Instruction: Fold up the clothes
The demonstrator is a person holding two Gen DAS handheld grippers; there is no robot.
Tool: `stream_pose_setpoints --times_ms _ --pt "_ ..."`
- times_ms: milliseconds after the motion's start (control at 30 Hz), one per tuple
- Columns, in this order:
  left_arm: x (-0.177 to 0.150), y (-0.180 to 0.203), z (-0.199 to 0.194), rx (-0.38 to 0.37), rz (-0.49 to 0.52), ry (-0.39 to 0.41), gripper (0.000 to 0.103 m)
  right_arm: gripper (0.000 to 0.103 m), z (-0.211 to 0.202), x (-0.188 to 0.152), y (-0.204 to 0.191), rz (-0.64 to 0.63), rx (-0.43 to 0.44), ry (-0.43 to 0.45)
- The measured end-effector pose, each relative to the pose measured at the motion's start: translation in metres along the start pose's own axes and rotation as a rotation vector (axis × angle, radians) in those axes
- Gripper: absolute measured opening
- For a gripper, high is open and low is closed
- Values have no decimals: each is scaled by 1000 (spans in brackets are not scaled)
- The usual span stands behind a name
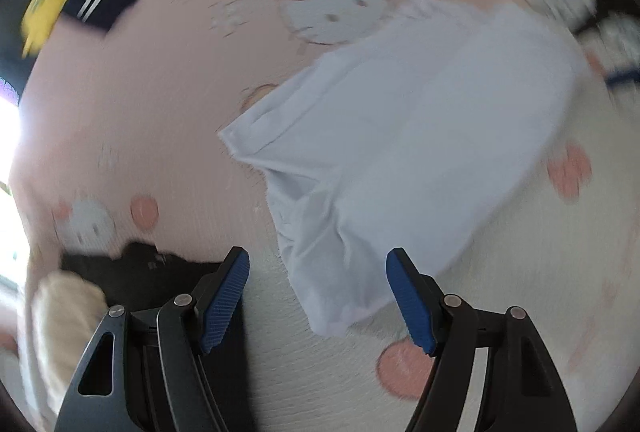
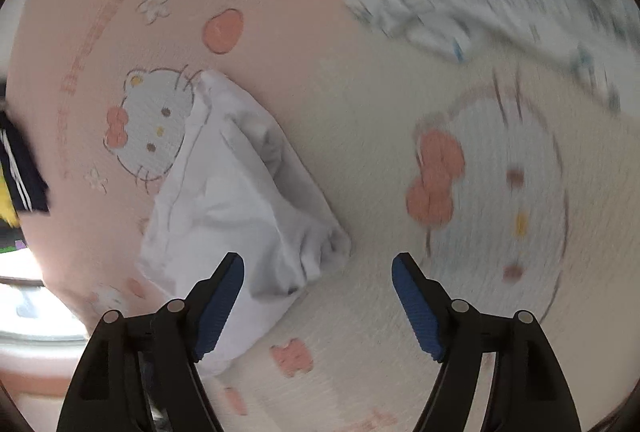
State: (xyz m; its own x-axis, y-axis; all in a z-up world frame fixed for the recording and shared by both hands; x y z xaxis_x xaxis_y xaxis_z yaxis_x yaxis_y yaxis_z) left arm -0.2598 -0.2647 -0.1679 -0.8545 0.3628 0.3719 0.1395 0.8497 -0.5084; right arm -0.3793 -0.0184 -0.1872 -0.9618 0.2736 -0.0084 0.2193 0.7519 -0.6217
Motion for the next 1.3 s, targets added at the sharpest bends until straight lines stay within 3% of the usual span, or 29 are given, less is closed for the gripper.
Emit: stream_pose_setpoints --times_ms 167,333,400,467,567,700,967,1067,1100,1167,1200,1233,1300 --pt "-9 26 -9 87 225 30 69 77 20 -22 2 89 98 -79" --pt "-18 52 -3 59 334 32 69 80 34 -29 -3 148 201 -69" --pt "-18 61 2 77 362 42 69 88 38 -30 -7 144 221 -50" --pt "-17 69 7 122 394 63 69 95 39 -31 -11 143 245 -27" --pt "-13 84 18 191 477 90 69 96 46 -28 -18 121 284 16" --pt "1 103 16 318 597 196 69 96 64 -21 -34 83 341 25" --pt "24 98 27 345 609 221 76 99 78 -10 -51 13 309 60" --pt "26 98 30 334 595 208 76 95 77 -14 -47 -38 251 73" --pt "24 99 31 326 596 210 76 88 77 -16 -47 -61 223 82" --pt "22 101 33 310 599 216 75 65 79 -21 -46 -122 113 97" --pt "21 103 34 302 601 218 71 44 79 -22 -45 -149 52 104" --pt "19 104 35 294 602 221 66 34 80 -22 -44 -154 20 107" --pt "17 106 36 278 605 226 32 34 83 -20 -46 -169 -21 107"
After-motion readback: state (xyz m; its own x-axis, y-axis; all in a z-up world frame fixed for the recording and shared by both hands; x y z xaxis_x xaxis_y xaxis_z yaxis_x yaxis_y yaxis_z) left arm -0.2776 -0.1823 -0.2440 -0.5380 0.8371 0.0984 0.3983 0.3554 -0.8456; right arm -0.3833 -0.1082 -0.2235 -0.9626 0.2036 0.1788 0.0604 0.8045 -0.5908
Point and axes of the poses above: each gripper's, at about its wrist camera, not at the fingertips, and z roughly the way its jaws point, y to its right, x to its top, the point moved 7 cm from there along z, roughly the way its jaws point, and after that the axes turned 2 degrees about -y, right-handed, at the moved point
